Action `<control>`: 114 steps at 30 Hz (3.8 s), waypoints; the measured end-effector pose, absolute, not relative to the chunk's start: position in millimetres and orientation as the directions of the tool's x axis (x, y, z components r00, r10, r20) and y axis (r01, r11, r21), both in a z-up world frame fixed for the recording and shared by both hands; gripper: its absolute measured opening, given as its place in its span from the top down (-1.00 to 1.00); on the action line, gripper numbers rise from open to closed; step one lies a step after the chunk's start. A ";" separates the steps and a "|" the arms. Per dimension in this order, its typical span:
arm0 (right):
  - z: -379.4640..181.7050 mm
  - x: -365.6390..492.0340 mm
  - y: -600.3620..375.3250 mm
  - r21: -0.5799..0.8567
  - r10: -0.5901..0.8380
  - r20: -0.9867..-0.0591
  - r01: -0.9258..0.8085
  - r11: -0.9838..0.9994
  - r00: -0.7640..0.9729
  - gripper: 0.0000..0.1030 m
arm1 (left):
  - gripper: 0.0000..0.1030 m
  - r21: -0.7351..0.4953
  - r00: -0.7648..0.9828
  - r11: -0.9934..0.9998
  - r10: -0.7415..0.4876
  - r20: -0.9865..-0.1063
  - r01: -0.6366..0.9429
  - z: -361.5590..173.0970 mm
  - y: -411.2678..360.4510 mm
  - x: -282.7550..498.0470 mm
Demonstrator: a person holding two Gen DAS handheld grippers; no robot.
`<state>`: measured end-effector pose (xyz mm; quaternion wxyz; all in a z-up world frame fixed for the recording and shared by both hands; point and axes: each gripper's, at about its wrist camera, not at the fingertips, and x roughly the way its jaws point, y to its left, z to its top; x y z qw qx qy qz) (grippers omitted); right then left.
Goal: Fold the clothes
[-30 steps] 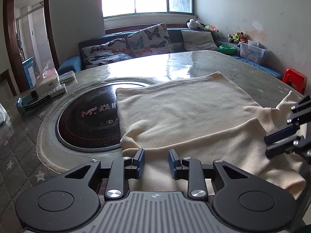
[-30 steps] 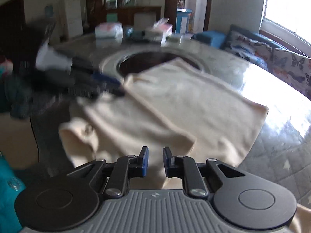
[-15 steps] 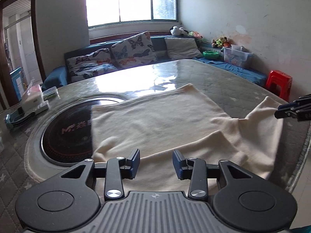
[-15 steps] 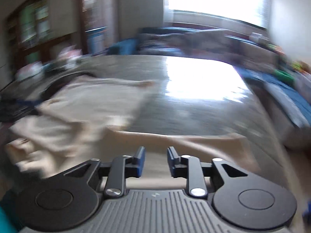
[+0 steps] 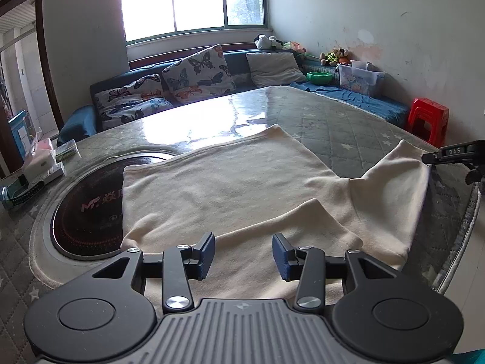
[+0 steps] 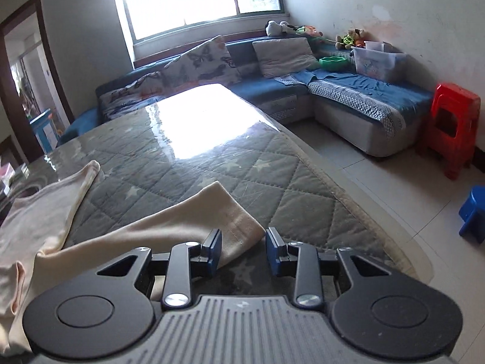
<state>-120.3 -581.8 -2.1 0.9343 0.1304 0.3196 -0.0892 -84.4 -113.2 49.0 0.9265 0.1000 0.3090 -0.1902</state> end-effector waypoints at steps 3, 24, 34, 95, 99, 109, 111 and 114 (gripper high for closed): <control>5.0 -126.7 -585.0 0.199 -0.088 -0.594 0.252 0.947 0.800 0.85 | 0.09 0.075 0.732 0.902 -0.293 -0.615 0.424 47.6 -118.8 -84.3; 103.5 -144.1 -519.5 0.191 0.139 -0.420 -0.062 0.980 0.897 0.92 | 0.01 0.078 0.805 0.949 -0.214 -0.554 0.307 59.0 -72.5 -95.7; 134.6 -102.7 -367.8 0.130 0.497 -0.411 -0.490 0.862 0.765 0.92 | 0.01 0.035 0.848 0.990 -0.098 -0.521 0.136 55.3 -7.8 -121.4; 29.7 -83.6 -357.4 0.002 0.402 -0.686 -0.550 0.835 0.607 0.64 | 0.89 0.008 0.749 0.941 -0.264 -0.608 0.338 40.9 -70.8 -68.7; 18.1 -76.8 -361.4 0.012 0.377 -0.710 -0.524 0.852 0.595 0.68 | 0.86 0.004 0.725 0.947 -0.244 -0.644 0.321 24.5 -66.3 -57.3; 17.2 -74.5 -357.9 0.032 0.400 -0.690 -0.526 0.850 0.604 0.68 | 0.85 0.029 0.737 0.942 -0.242 -0.631 0.335 30.9 -59.9 -69.2; 16.2 -79.7 -356.8 0.016 0.392 -0.692 -0.530 0.848 0.606 0.67 | 0.85 0.049 0.740 0.932 -0.252 -0.623 0.359 36.0 -56.3 -80.8; 24.9 -95.6 -355.2 0.001 0.413 -0.689 -0.570 0.822 0.596 0.66 | 0.85 0.092 0.739 0.904 -0.279 -0.614 0.418 42.2 -51.3 -104.4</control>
